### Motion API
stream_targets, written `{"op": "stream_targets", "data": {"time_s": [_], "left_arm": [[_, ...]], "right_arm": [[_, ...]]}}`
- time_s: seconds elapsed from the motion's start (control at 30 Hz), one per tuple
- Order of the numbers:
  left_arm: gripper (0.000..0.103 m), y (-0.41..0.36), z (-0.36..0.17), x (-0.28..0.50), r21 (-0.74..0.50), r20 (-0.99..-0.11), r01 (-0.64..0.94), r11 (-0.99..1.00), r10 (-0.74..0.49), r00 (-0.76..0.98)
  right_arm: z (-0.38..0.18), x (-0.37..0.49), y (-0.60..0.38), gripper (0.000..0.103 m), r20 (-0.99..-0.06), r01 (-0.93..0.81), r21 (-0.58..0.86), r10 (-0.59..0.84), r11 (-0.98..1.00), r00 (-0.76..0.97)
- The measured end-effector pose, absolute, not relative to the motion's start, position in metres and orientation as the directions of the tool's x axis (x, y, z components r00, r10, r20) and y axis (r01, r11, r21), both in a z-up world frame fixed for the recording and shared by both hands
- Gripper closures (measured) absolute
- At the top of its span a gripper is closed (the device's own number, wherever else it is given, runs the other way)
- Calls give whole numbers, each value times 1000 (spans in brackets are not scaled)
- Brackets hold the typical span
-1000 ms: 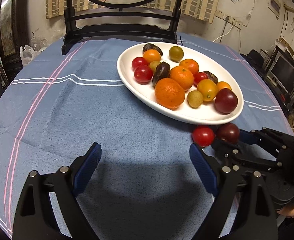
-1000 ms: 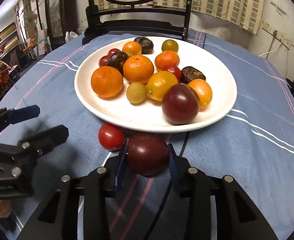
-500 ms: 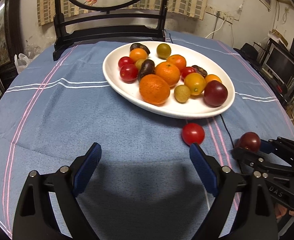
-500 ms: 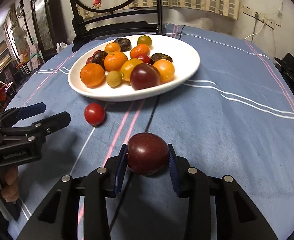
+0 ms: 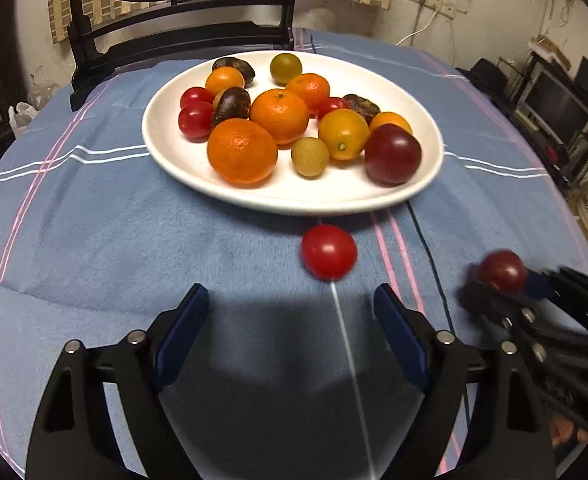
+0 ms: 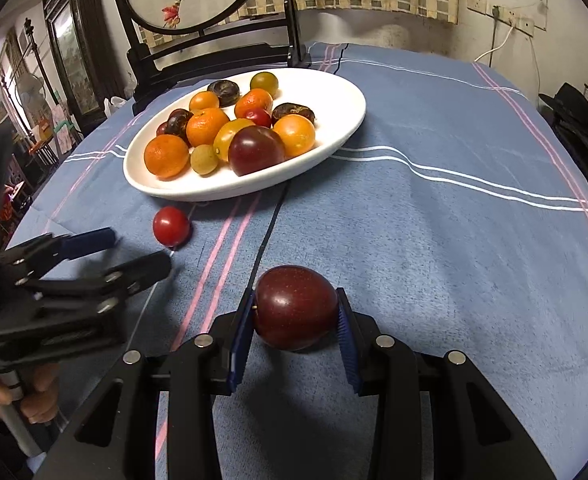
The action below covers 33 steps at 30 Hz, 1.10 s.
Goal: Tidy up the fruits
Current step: 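Grasp the last dark red tomato with the right gripper while the left grasps a red tomato, then carry both tomatoes onto the white plate and open both grippers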
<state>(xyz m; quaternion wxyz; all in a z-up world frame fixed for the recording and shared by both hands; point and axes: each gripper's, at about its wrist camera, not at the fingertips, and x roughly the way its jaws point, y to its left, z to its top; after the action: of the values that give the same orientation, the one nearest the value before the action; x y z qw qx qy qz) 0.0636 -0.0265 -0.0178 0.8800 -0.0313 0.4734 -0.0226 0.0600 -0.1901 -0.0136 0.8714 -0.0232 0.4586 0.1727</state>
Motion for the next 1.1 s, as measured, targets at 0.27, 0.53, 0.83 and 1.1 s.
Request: {"op": "stream_targets", "data": {"time_s": [0.27, 0.53, 0.83, 1.1], "left_arm": [[54, -37, -19, 90, -52, -828, -9, 999, -38, 560], [74, -37, -13, 71, -93, -832, 39, 995, -100, 546], [75, -18, 13, 43, -108, -792, 49, 993, -116, 600], [75, -8, 58, 55, -75, -750, 73, 995, -104, 653]], "right_arm": [[-10, 58, -192, 64, -806, -330, 139, 300, 934, 511], [-12, 59, -192, 64, -804, -316, 110, 271, 943, 529], [-6, 53, -190, 64, -772, -332, 115, 294, 936, 564], [31, 57, -175, 64, -718, -375, 154, 364, 914, 593]]}}
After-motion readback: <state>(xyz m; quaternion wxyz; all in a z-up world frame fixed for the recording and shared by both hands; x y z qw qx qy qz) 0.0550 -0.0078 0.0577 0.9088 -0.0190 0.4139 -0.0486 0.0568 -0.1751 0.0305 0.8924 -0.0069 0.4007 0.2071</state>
